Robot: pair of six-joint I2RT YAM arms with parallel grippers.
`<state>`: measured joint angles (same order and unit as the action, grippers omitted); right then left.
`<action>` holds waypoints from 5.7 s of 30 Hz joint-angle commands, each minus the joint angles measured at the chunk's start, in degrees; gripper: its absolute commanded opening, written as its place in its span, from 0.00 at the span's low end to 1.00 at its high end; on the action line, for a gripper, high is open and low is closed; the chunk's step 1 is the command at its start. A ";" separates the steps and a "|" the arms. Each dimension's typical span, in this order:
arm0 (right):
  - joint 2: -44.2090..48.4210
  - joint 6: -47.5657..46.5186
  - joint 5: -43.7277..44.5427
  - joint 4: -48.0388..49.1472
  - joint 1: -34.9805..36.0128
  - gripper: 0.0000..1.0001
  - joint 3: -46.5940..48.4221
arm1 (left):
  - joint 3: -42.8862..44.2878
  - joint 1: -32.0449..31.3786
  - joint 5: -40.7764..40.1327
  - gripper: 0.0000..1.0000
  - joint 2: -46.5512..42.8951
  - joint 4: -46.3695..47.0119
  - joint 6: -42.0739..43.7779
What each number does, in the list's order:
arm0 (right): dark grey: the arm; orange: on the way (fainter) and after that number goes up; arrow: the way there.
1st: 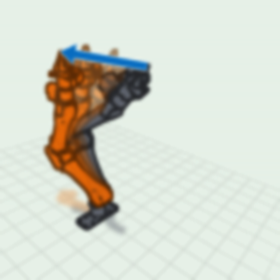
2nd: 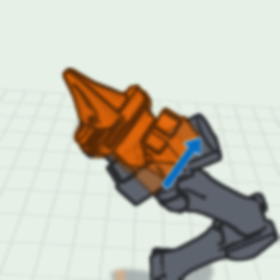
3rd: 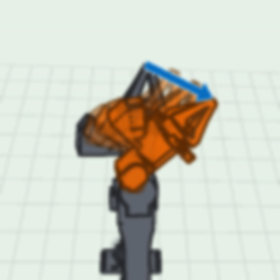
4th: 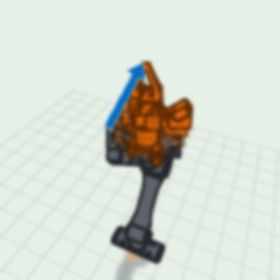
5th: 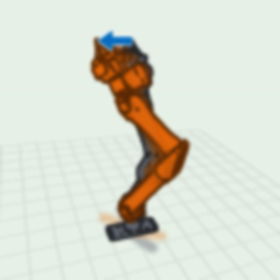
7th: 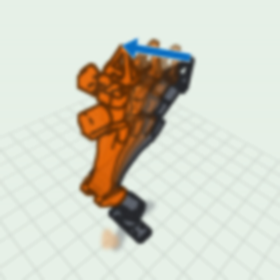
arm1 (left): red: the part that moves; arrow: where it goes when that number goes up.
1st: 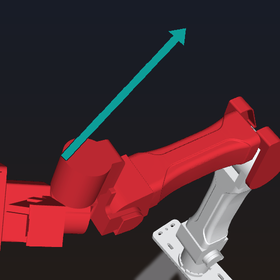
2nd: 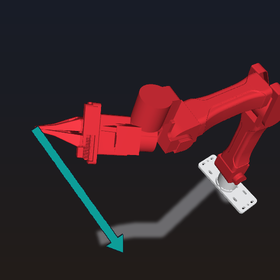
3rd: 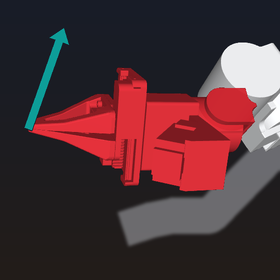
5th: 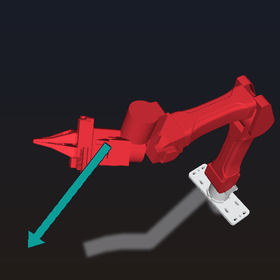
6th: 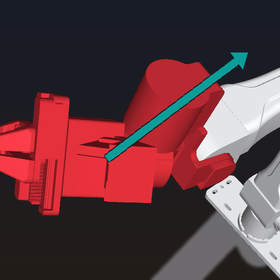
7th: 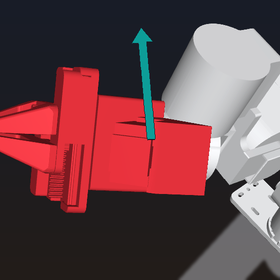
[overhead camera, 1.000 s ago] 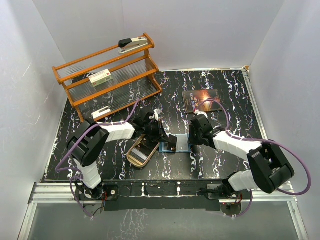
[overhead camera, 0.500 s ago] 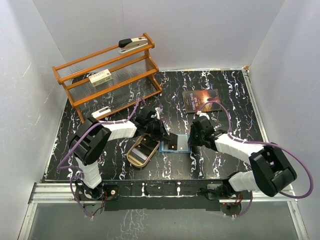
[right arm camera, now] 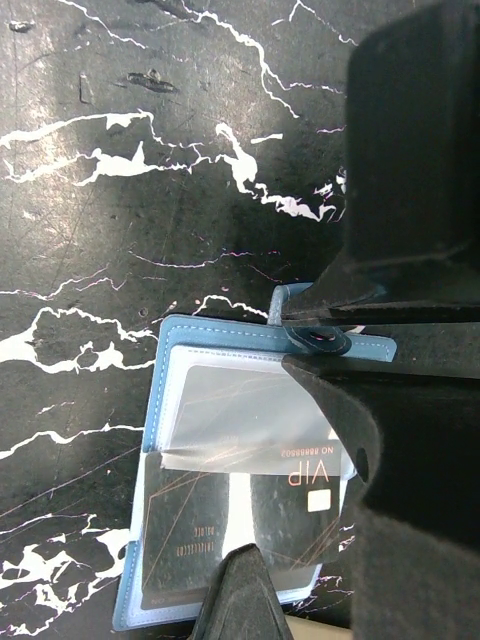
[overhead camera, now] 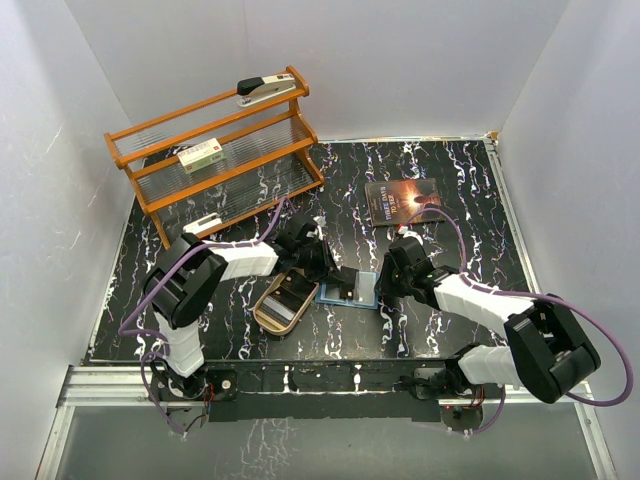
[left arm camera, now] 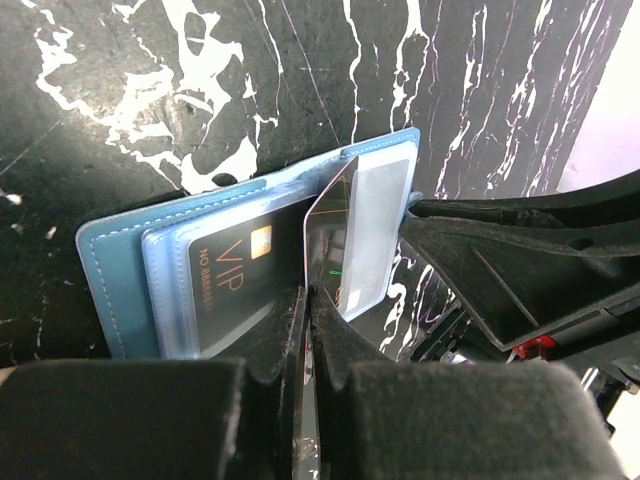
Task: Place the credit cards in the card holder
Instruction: Insert the credit card into the card holder.
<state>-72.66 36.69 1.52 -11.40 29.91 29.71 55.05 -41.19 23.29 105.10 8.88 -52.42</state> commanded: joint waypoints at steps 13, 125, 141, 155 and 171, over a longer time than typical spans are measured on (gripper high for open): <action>0.22 0.75 -0.25 -0.69 0.32 0.15 0.75 | 5.70 -2.14 -1.68 0.00 0.17 -14.80 7.22; 7.16 1.54 6.42 -6.32 0.29 0.00 2.10 | 9.91 -5.60 -9.96 0.49 -0.05 -15.22 4.98; 7.26 1.67 5.98 -6.09 0.29 0.00 2.00 | 9.96 -6.62 -6.94 0.49 2.04 -12.05 3.23; 7.38 2.38 4.35 -4.71 0.32 0.00 0.96 | 13.75 -8.95 -5.39 0.48 5.78 -9.72 1.72; 7.10 1.92 6.20 -4.69 0.32 0.00 1.46 | 14.92 -11.06 -5.65 0.48 5.84 -8.55 1.63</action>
<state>-66.57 38.92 6.09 -18.09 30.00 30.09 67.96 -51.53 17.17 111.68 0.80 -51.40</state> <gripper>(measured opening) 0.038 0.478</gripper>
